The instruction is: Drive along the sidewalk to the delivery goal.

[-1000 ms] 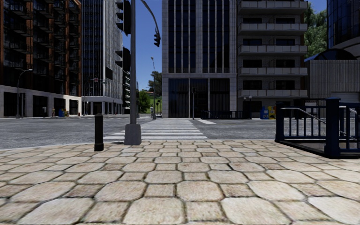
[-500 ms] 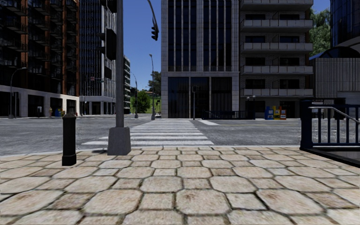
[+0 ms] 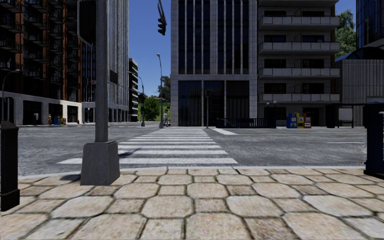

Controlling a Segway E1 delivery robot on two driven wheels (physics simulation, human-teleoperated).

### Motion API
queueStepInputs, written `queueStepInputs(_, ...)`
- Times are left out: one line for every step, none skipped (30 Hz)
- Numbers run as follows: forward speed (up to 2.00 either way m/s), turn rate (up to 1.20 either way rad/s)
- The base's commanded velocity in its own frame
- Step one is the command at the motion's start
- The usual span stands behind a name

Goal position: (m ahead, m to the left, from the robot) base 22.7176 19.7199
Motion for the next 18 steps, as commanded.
queueStepInputs(2.0,0.0)
queueStepInputs(2.0,0.0)
queueStepInputs(2.0,0.0)
queueStepInputs(2.0,0.0)
queueStepInputs(2.0,0.0)
queueStepInputs(2.0,0.0)
queueStepInputs(2.0,0.0)
queueStepInputs(2.0,0.0)
queueStepInputs(2.0,0.0)
queueStepInputs(2.0,0.0)
queueStepInputs(2.0,0.0)
queueStepInputs(2.0,0.0)
queueStepInputs(2.0,0.0)
queueStepInputs(2.0,0.0)
queueStepInputs(2.0,0.0)
queueStepInputs(2.0,0.0)
queueStepInputs(2.0,0.0)
queueStepInputs(2.0,0.0)
